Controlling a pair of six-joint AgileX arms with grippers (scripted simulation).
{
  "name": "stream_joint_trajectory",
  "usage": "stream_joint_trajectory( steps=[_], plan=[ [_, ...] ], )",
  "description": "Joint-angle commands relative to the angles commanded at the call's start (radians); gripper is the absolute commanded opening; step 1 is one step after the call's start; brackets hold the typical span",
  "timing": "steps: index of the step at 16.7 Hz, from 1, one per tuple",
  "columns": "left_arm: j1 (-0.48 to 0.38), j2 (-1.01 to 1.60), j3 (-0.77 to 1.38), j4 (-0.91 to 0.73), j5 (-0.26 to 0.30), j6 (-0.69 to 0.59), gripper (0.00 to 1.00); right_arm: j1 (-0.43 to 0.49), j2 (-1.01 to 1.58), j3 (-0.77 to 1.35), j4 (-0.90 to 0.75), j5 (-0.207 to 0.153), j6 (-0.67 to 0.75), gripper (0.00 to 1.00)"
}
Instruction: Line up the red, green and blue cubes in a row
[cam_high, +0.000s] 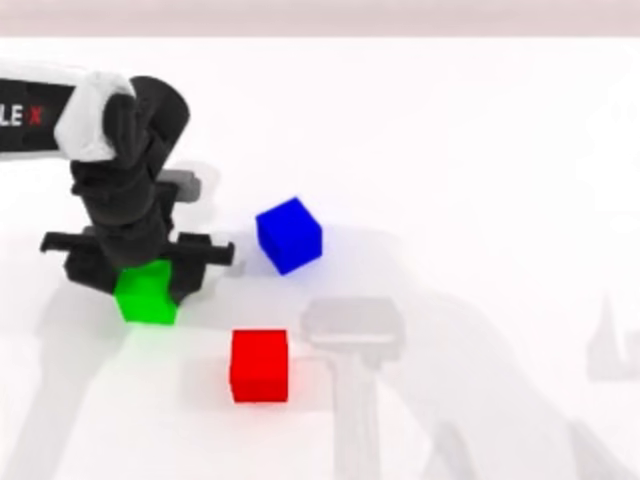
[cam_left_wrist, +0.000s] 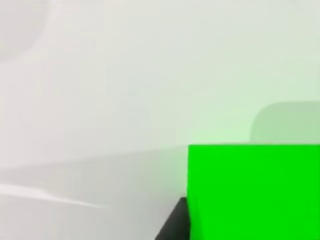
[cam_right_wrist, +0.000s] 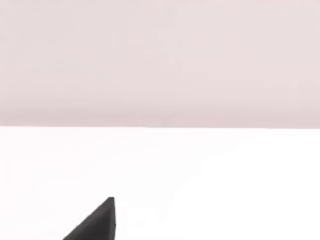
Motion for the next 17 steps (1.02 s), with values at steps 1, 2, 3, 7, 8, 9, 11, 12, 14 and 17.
stream_joint_trajectory(
  steps=[1, 2, 3, 7, 8, 9, 11, 12, 14, 17],
  plan=[
    [0.0, 0.0, 0.0, 0.0, 0.0, 0.0, 0.25, 0.0, 0.0, 0.0, 0.0, 0.0, 0.0, 1.0],
    [0.0, 0.0, 0.0, 0.0, 0.0, 0.0, 0.17, 0.0, 0.0, 0.0, 0.0, 0.0, 0.0, 1.0],
    [0.0, 0.0, 0.0, 0.0, 0.0, 0.0, 0.1, 0.0, 0.0, 0.0, 0.0, 0.0, 0.0, 1.0],
    [0.0, 0.0, 0.0, 0.0, 0.0, 0.0, 0.0, 0.0, 0.0, 0.0, 0.0, 0.0, 0.0, 1.0],
    [0.0, 0.0, 0.0, 0.0, 0.0, 0.0, 0.0, 0.0, 0.0, 0.0, 0.0, 0.0, 0.0, 1.0],
    [0.0, 0.0, 0.0, 0.0, 0.0, 0.0, 0.0, 0.0, 0.0, 0.0, 0.0, 0.0, 0.0, 1.0],
    [0.0, 0.0, 0.0, 0.0, 0.0, 0.0, 0.0, 0.0, 0.0, 0.0, 0.0, 0.0, 0.0, 1.0],
    [0.0, 0.0, 0.0, 0.0, 0.0, 0.0, 0.0, 0.0, 0.0, 0.0, 0.0, 0.0, 0.0, 1.0],
    [0.0, -0.004, 0.004, -0.005, 0.0, 0.002, 0.0, 0.0, 0.0, 0.0, 0.0, 0.0, 0.0, 1.0],
    [0.006, -0.029, 0.051, -0.078, -0.001, -0.001, 0.0, 0.0, 0.0, 0.0, 0.0, 0.0, 0.0, 1.0]
  ],
)
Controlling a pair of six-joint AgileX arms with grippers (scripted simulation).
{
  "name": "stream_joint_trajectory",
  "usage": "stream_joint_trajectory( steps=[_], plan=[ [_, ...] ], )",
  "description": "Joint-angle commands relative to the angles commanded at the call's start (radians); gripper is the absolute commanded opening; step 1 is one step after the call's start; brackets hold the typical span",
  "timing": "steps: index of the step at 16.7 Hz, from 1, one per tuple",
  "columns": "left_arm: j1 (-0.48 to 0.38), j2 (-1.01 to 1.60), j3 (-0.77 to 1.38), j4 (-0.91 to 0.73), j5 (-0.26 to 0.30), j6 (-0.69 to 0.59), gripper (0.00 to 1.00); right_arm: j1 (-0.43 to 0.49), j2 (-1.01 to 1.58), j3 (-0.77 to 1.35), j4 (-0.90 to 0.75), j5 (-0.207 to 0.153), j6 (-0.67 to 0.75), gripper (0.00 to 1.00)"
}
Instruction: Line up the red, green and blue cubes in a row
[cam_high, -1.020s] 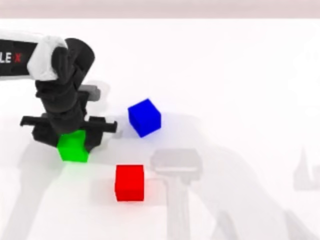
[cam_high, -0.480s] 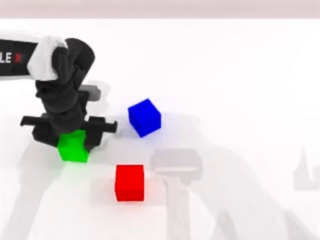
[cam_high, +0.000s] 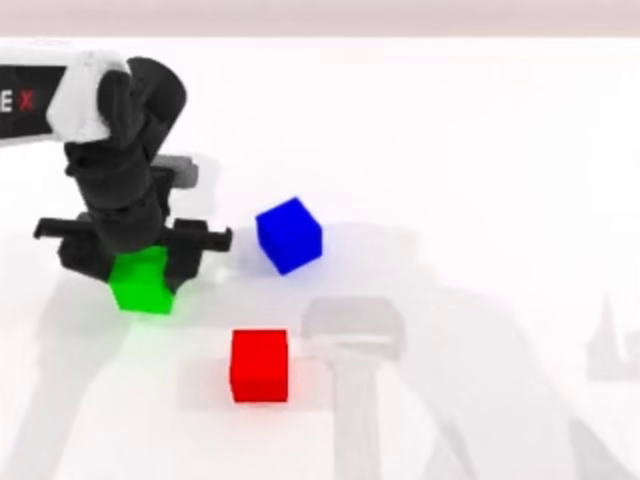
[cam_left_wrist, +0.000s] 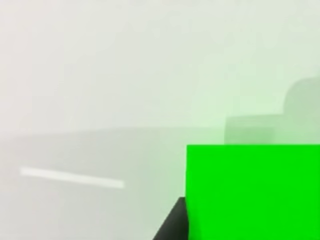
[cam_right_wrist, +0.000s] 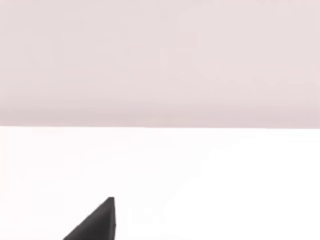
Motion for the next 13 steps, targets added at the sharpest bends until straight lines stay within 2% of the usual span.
stream_joint_trajectory(
  steps=[5, 10, 13],
  plan=[
    [0.012, -0.068, 0.099, -0.17, 0.0, -0.001, 0.0, 0.0, 0.0, 0.0, 0.0, 0.0, 0.0, 1.0],
    [0.005, -0.069, 0.103, -0.175, -0.001, -0.002, 0.0, 0.0, 0.0, 0.0, 0.0, 0.0, 0.0, 1.0],
    [-0.06, -0.049, 0.139, -0.195, 0.0, -0.07, 0.0, 0.0, 0.0, 0.0, 0.0, 0.0, 0.0, 1.0]
  ],
)
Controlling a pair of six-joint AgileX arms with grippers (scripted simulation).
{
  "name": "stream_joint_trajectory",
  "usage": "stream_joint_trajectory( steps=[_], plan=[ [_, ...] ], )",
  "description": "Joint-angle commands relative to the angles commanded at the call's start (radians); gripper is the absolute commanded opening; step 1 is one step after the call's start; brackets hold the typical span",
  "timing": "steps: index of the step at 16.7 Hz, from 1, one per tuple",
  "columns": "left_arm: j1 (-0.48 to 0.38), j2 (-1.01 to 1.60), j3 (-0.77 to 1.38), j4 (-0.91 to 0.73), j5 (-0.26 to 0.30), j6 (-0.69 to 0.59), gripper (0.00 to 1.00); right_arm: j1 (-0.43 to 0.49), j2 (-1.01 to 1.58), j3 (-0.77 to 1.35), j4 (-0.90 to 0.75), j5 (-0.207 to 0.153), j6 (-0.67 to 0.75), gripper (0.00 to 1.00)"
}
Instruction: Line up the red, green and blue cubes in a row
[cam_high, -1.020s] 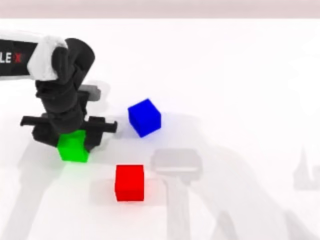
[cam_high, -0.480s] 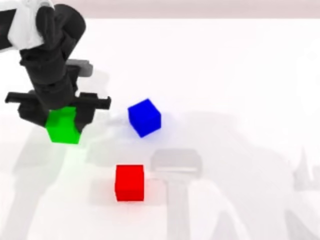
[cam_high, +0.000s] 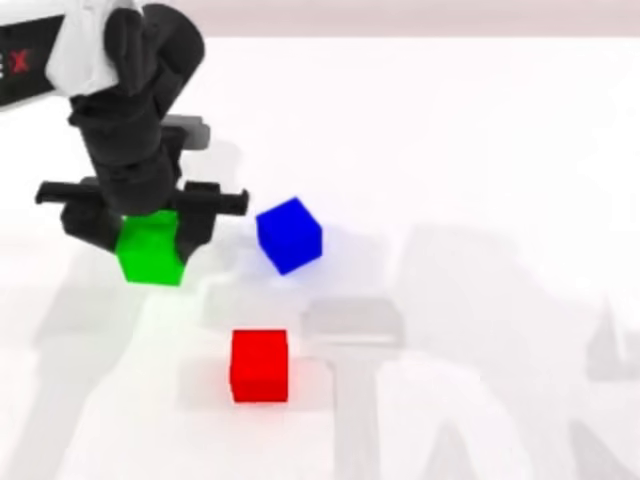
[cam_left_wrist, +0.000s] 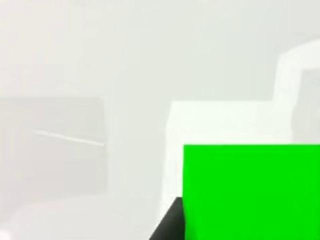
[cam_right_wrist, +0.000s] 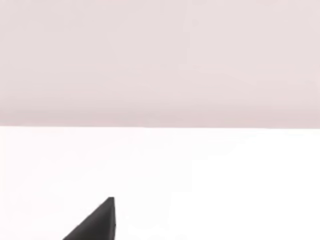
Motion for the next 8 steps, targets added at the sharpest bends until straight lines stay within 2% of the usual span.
stream_joint_trajectory(
  steps=[8],
  plan=[
    [-0.369, 0.079, 0.17, -0.092, 0.001, -0.474, 0.0, 0.0, 0.0, 0.0, 0.0, 0.0, 0.0, 1.0]
  ],
)
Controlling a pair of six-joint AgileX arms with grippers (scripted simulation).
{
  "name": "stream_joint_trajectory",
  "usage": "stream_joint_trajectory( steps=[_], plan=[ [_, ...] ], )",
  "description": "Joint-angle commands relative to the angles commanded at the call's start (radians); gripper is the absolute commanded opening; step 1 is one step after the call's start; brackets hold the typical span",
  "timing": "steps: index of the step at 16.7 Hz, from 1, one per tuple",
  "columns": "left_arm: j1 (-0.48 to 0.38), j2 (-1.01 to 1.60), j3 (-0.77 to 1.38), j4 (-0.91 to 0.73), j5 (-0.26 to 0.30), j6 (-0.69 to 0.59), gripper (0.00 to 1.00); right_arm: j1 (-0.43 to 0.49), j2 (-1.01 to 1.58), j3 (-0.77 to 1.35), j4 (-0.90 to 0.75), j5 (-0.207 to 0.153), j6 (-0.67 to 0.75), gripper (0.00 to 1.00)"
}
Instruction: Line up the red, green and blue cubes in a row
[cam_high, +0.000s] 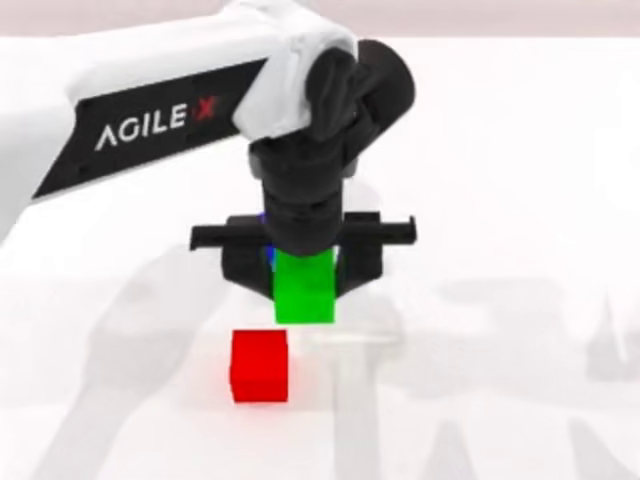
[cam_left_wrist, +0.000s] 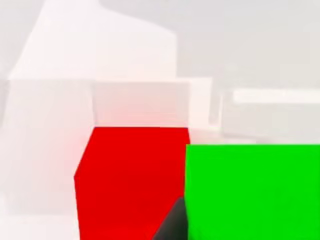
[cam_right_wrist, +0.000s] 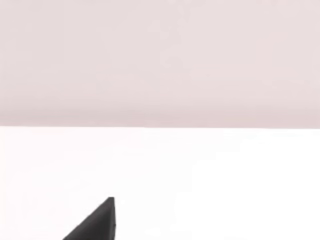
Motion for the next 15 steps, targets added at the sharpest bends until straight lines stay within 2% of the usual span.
stream_joint_trajectory(
  steps=[2, 4, 10, 15],
  plan=[
    [-0.07, 0.008, 0.028, -0.013, 0.0, -0.074, 0.0, 0.0, 0.0, 0.0, 0.0, 0.0, 0.0, 1.0],
    [-0.1, 0.01, 0.04, -0.019, 0.0, -0.105, 0.0, 0.0, 0.0, 0.0, 0.0, 0.0, 0.0, 1.0],
    [-0.098, 0.01, 0.024, 0.001, 0.0, -0.103, 0.0, 0.0, 0.0, 0.0, 0.0, 0.0, 0.0, 1.0],
    [-0.099, 0.055, -0.096, 0.168, 0.001, -0.105, 0.0, 0.0, 0.0, 0.0, 0.0, 0.0, 0.0, 1.0]
  ],
)
